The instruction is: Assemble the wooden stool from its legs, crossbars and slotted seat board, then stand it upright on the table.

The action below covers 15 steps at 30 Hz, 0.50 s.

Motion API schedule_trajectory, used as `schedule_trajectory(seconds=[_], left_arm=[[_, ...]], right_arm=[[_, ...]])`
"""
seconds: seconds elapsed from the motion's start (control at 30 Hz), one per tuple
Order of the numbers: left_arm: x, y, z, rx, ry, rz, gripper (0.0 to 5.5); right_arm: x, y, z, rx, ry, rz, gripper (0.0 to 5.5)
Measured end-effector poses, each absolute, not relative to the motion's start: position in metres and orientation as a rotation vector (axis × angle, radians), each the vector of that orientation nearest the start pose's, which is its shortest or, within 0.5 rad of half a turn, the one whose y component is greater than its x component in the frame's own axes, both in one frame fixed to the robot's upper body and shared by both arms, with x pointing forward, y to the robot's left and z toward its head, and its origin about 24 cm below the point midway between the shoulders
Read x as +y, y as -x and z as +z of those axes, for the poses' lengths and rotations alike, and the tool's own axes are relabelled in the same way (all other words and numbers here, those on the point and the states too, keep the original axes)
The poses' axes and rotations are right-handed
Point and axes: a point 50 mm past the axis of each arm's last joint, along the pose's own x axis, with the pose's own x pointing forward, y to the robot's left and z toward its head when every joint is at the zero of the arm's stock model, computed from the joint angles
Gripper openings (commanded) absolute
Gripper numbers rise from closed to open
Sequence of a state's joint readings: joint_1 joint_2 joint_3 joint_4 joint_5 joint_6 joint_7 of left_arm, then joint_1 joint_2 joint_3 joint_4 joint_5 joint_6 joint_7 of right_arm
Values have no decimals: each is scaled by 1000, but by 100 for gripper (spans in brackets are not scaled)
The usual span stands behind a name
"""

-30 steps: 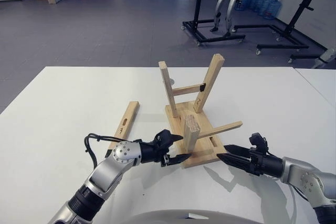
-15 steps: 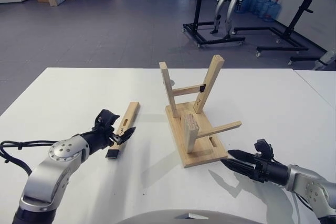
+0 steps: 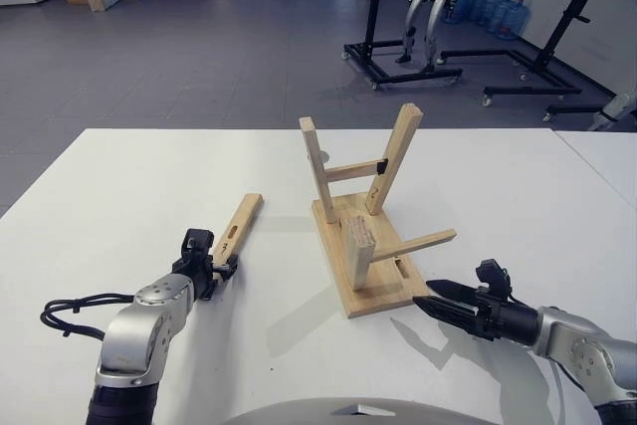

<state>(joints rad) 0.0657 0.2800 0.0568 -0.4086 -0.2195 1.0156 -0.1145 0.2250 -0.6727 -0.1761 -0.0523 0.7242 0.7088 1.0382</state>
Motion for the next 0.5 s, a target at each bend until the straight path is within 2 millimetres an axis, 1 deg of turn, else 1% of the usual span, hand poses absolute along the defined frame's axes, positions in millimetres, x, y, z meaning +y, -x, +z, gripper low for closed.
schedule_trajectory(seconds=[0.07, 0.17, 0.2, 0.37, 0.43, 0.5], left_arm=[[189, -216, 35, 646, -7, -130, 371], [178, -216, 33, 616, 14, -208, 339], [176, -215, 32, 611, 17, -223, 316], [179, -214, 30, 608, -4, -222, 227], [181, -213, 28, 620, -26, -217, 210], [185, -213, 27, 627, -55, -204, 205]], right_arm=[[-257, -171, 34, 643, -473, 832, 540], [-257, -171, 34, 644, -473, 830, 540], [-256, -171, 34, 644, -473, 831, 540], [-256, -172, 34, 643, -474, 831, 540], [-256, -172, 33, 642, -476, 830, 540], [-255, -172, 33, 641, -477, 831, 540]])
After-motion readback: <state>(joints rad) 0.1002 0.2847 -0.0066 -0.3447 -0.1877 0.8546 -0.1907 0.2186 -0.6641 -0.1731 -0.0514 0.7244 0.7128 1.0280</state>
